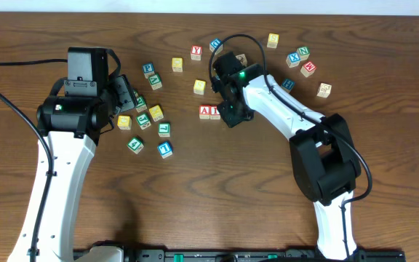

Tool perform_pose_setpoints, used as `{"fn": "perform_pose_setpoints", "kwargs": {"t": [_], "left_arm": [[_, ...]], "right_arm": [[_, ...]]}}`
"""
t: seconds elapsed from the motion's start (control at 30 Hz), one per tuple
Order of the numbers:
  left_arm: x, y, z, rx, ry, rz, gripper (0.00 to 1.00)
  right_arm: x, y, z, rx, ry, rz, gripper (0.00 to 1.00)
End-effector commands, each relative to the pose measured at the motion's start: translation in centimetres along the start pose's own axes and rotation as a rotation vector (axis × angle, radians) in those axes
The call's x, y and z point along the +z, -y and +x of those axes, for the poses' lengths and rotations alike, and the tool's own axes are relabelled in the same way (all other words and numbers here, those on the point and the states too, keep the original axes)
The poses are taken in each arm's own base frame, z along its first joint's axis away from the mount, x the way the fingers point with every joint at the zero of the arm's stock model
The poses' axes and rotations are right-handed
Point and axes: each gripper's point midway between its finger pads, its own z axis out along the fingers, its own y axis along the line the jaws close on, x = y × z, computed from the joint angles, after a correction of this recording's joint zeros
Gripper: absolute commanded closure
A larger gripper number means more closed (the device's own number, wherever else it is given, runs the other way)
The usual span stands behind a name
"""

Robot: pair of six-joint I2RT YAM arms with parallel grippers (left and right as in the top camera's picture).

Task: Spell out AI2
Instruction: 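Push the '2' block with the right fingertips toward the 'I' block, then nudge the '2' block flush against the right side of 'I'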

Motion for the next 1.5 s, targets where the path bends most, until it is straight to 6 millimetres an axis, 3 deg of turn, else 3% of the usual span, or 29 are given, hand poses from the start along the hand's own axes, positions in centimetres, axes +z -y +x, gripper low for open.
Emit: {"fn": "perform_pose_setpoints", "kwargs": {"t": [0.0, 0.17, 0.4, 0.5, 0.67, 0.87, 1.2, 1.47], "left_arm": [[-0.1, -0.1, -0.3, -0.008, 0.005, -0.003, 0.37], [-0.1, -0.1, -0.3, -0.008, 0.005, -0.004, 0.37], [-0.1, -0.1, -0.3, -0.008, 0.005, -0.003, 0.37], [-0.1, -0.1, -0.3, -0.008, 0.005, -0.003, 0.37], [-0.1, -0.1, -0.3, -0.008, 0.006, -0.003, 0.37], [-0.1, -0.1, -0.3, -0.008, 0.005, -0.003, 0.37], [-0.1, -0.1, -0.3, -0.008, 0.005, -0.003, 0.37], [-0.1, -0.1, -0.3, -0.008, 0.006, -0.003, 0.37]], "right_arm": [[0.2, -1.1, 0.0, -0.024, 0.002, -0.013, 0.99], [-0.8, -0.7, -0.4, 0.028, 0.028, -0.012, 0.99], [-5.6, 2.0, -1.3, 0.117, 0.127, -0.002, 0.99], [-6.3, 3.3, -1.5, 0.185, 0.152, 0.002, 0.99], [-4.6, 4.5, -1.3, 0.312, 0.126, 0.001, 0.99], [-1.8, 4.0, -2.2, 0.367, 0.129, -0.010, 0.99], [-1.5, 3.0, -5.0, 0.346, 0.249, -0.021, 0.99], [1.3, 2.8, -3.9, 0.407, 0.256, -0.030, 0.99]]}}
